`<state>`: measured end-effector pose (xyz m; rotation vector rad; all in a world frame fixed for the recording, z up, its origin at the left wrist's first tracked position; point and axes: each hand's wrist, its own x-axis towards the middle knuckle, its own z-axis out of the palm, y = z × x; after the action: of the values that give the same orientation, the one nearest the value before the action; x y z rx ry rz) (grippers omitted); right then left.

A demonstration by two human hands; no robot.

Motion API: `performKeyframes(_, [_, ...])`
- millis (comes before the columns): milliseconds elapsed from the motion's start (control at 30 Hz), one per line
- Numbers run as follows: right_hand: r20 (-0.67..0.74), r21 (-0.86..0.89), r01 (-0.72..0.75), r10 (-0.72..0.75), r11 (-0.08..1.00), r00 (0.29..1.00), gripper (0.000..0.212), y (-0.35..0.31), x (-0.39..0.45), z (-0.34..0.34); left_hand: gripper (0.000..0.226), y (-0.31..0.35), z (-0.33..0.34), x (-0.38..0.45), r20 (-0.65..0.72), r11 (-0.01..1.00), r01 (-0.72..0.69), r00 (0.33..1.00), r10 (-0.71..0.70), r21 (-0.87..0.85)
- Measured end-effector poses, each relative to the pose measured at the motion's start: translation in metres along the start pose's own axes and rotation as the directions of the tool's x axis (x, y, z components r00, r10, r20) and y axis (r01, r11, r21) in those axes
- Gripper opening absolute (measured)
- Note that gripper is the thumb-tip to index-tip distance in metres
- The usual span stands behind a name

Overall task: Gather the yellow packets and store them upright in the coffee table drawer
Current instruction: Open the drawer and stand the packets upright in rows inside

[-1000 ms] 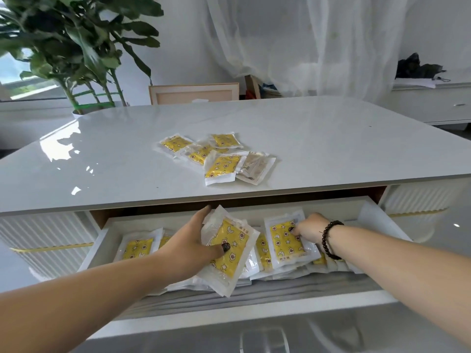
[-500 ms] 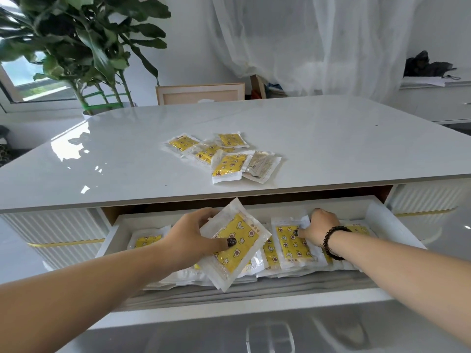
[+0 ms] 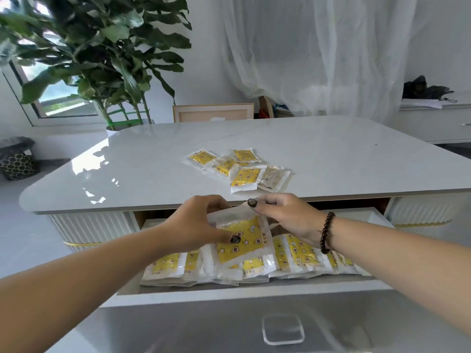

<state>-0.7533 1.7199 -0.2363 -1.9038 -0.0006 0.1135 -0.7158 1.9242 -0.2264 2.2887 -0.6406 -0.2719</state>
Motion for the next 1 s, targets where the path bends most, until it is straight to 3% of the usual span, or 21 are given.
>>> performKeyframes(133, [0.016,-0.074,0.075,-0.074,0.994,0.997,0.035,-0.018,-0.003,0.008,0.041,0.001,-0.020,-0.009,-0.165,1.000,0.016,0.986,-0.018,-0.013])
performKeyframes(233, [0.059,-0.081,0.065,-0.060,0.995,0.996,0.037,-0.027,-0.002,0.016,0.061,-0.005,-0.027,-0.011,-0.261,0.969,0.085,0.954,-0.147,-0.234])
performKeyframes(333, [0.156,-0.028,0.010,-0.005,1.000,0.988,0.034,-0.030,-0.001,0.026,0.081,-0.011,-0.029,-0.012,-0.234,0.870,0.128,0.935,-0.266,-0.476])
performKeyframes(400, [0.183,-0.056,-0.002,0.012,0.998,0.983,0.034,-0.030,0.000,0.035,0.075,-0.013,-0.027,-0.013,-0.210,0.814,0.136,0.930,-0.301,-0.565])
performKeyframes(567, [0.214,-0.105,-0.053,0.074,0.993,0.974,0.036,-0.025,0.010,0.063,0.041,-0.020,-0.021,-0.008,-0.257,0.806,0.144,0.903,-0.344,-0.574])
performKeyframes(700, [0.203,0.071,-0.159,0.141,0.985,0.969,0.018,-0.016,0.019,0.080,0.031,-0.037,-0.017,0.000,-0.203,0.757,0.211,0.888,-0.413,-0.619])
performKeyframes(800, [0.216,0.105,-0.240,0.213,0.965,0.953,0.007,0.002,0.023,0.091,0.026,-0.053,-0.014,0.004,-0.180,0.748,0.277,0.866,-0.466,-0.603])
performKeyframes(867, [0.207,0.123,-0.298,0.269,0.946,0.940,0.014,0.016,0.032,0.095,0.028,-0.066,-0.012,0.007,-0.125,0.711,0.329,0.854,-0.505,-0.621])
performKeyframes(1000, [0.112,0.150,-0.408,0.394,0.901,0.912,0.029,0.045,0.053,0.103,0.041,-0.090,-0.008,0.010,0.046,0.545,0.450,0.799,-0.600,-0.707])
